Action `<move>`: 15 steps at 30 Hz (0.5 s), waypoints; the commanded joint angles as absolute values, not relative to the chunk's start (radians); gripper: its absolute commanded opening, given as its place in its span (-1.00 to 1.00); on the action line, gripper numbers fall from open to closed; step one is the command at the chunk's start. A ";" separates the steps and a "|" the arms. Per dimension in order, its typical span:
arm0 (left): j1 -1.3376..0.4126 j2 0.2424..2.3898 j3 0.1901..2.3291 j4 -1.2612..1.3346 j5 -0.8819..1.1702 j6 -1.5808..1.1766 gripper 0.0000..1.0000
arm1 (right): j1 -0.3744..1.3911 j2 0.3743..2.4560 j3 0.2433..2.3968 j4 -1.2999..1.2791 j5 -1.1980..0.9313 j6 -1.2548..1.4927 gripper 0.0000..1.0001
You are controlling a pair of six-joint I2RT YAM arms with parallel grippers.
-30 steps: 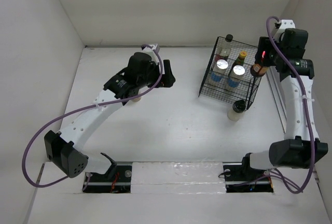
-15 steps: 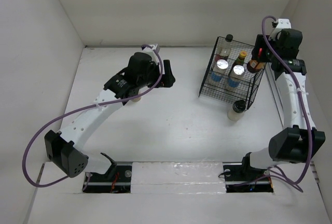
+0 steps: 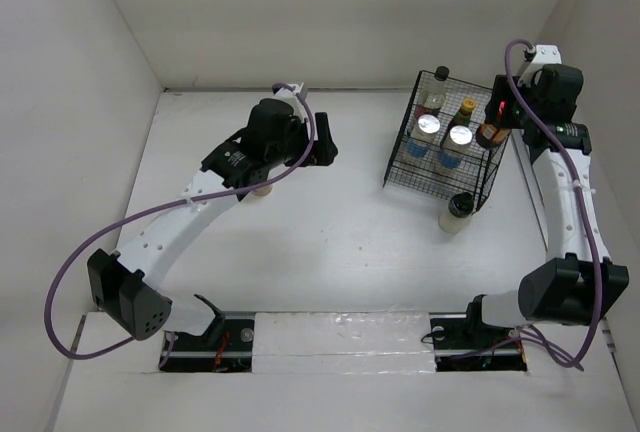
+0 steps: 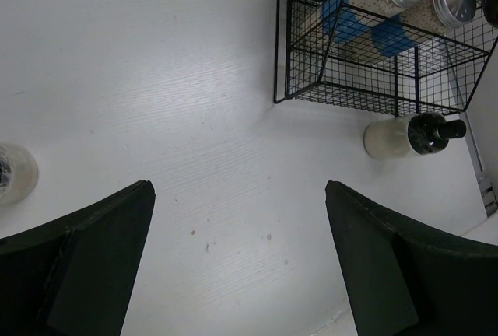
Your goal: Organize the condiment bottles
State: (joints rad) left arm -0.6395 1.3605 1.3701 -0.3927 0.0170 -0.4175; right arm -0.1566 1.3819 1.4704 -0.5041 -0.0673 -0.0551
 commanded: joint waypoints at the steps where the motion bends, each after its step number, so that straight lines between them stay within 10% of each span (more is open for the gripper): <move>1: -0.641 1.356 1.419 -0.377 0.003 -0.402 0.76 | -0.163 1.330 1.489 -0.436 -0.063 -0.044 -0.08; 15: -0.641 1.365 1.410 -0.377 0.012 -0.402 0.76 | -0.164 1.376 1.401 -0.350 -0.072 -0.044 -0.10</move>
State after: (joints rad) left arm -0.6395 1.3624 1.3750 -0.3935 0.0135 -0.4156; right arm -0.1570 1.3823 1.3987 -0.5049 -0.0685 -0.0517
